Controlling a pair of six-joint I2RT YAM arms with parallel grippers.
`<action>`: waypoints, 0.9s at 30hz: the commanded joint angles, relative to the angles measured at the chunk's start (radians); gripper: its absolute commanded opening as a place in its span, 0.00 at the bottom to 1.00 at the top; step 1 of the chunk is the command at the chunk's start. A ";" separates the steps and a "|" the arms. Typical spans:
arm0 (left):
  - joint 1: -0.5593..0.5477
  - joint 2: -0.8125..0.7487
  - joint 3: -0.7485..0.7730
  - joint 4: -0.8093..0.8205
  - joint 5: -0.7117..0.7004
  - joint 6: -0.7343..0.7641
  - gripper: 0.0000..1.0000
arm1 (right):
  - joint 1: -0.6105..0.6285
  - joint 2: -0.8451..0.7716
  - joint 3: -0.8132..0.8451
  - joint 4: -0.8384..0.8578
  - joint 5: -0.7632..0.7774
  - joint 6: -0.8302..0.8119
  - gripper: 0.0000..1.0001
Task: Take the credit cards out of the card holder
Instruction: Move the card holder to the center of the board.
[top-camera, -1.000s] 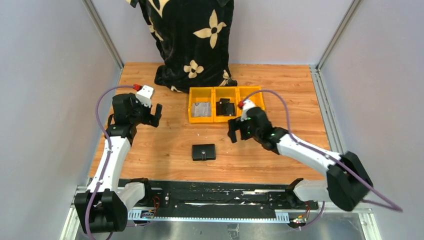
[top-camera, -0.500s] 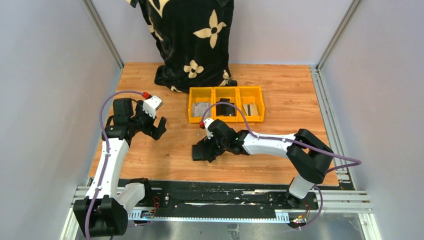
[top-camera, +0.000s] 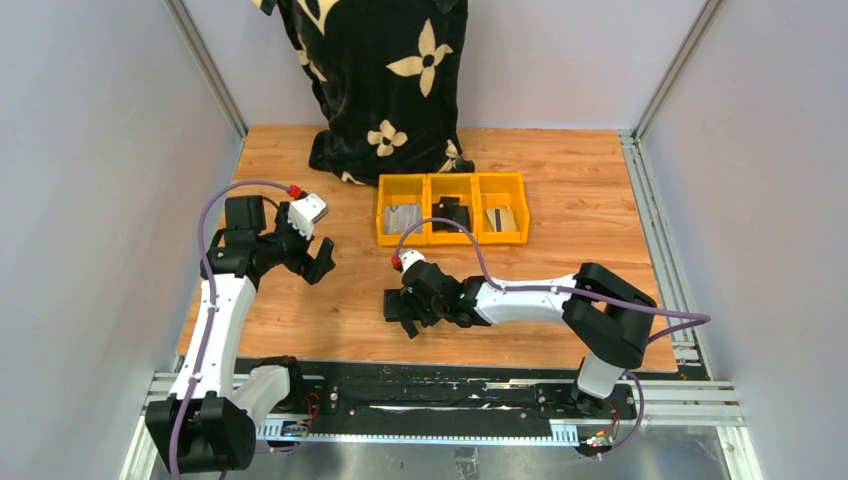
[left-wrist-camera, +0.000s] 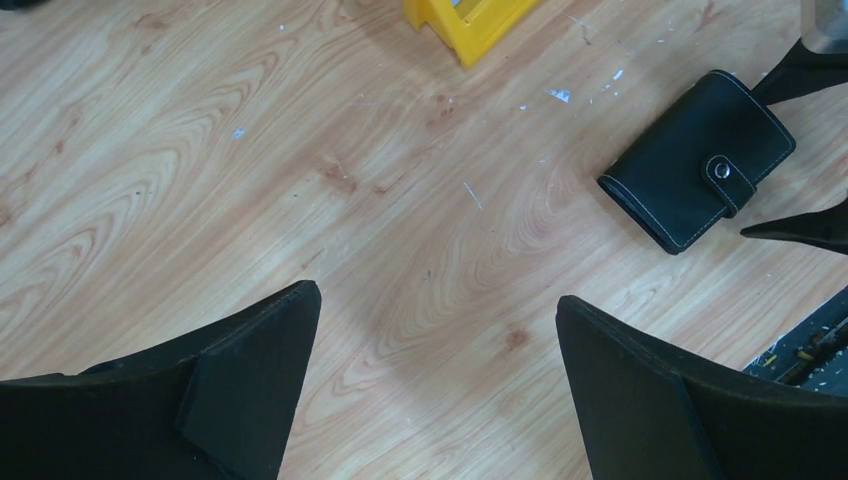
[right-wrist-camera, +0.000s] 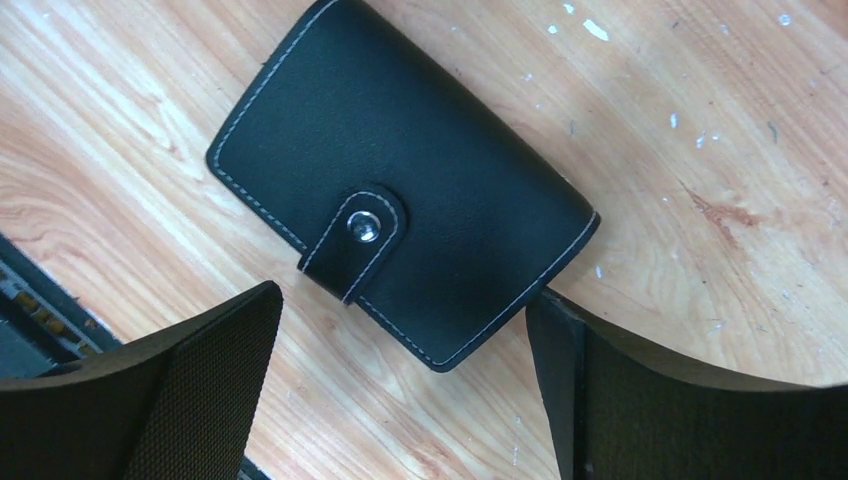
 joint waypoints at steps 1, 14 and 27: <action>0.008 -0.006 0.040 -0.045 0.027 0.020 1.00 | 0.007 0.020 0.002 -0.031 0.116 0.006 0.94; 0.008 -0.041 0.043 -0.059 0.038 0.017 1.00 | -0.129 -0.071 -0.060 -0.101 0.174 -0.054 0.81; 0.008 -0.031 0.052 -0.064 0.036 0.016 1.00 | 0.028 0.013 0.245 -0.361 0.227 0.305 0.85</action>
